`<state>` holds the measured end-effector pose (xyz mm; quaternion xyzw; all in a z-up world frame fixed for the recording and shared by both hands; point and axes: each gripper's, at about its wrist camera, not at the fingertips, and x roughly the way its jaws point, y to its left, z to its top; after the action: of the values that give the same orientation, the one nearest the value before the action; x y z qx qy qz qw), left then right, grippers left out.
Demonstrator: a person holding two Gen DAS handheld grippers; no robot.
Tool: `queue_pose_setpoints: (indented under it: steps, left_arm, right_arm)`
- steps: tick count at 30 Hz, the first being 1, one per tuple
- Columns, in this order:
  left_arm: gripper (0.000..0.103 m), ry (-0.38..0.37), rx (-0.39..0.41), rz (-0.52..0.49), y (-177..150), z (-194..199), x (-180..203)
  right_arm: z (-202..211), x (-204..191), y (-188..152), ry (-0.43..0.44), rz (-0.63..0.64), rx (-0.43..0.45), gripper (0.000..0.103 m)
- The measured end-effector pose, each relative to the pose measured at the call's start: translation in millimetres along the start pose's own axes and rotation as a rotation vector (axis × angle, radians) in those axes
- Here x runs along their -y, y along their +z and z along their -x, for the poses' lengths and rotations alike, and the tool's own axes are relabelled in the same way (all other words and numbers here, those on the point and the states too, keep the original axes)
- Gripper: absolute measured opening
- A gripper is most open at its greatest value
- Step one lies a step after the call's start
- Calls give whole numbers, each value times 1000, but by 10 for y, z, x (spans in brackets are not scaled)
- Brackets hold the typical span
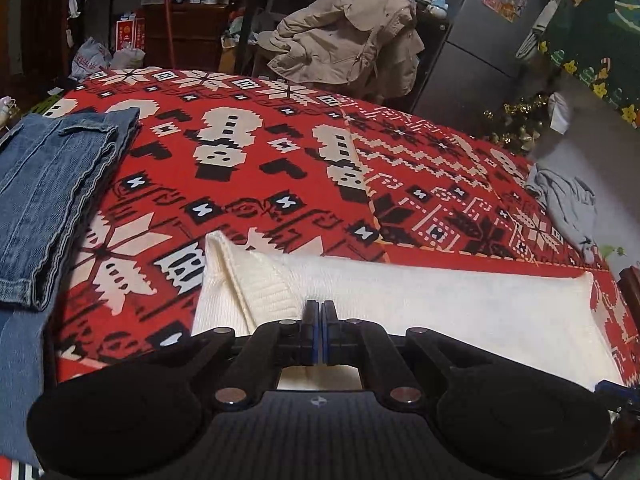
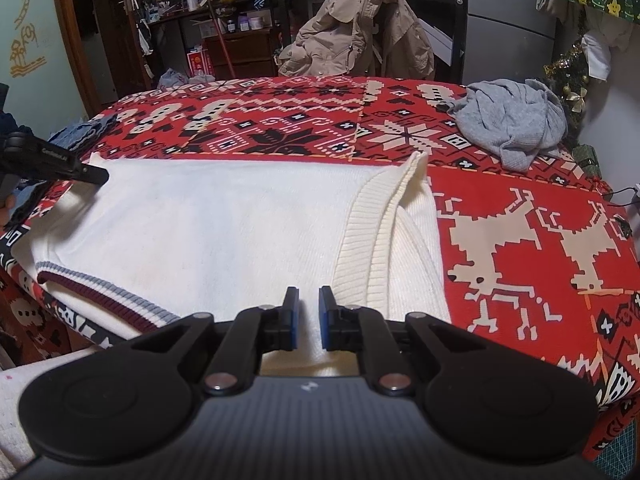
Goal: Fold clothes
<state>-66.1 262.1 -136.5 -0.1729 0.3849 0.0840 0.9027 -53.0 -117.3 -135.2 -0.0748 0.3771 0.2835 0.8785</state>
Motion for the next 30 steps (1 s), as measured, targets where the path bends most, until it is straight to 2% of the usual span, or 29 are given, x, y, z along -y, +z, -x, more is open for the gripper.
queue_pose_setpoints:
  steps: [4, 13, 17, 21, 25, 30]
  left_arm:
    - [4, -6, -11, -12, -138, 118, -18]
    - [4, -25, -24, -13, -698, 631, -68]
    - [4, -22, -25, -3, -785, 784, -83]
    - [5, -64, 23, 42, -569, 802, -91]
    - [5, -89, 70, 69, -183, 519, -29]
    - [5, -79, 43, 40, 113, 20, 73]
  right_arm:
    - [5, 7, 5, 3, -1, -4, 9]
    - [0, 13, 6, 7, -9, -5, 9]
    - [11, 26, 26, 12, -15, -8, 10]
    - [66, 123, 131, 28, -77, 25, 12]
    - [-35, 223, 353, 2, -106, 57, 11]
    - [-388, 257, 659, -17, -129, 72, 11]
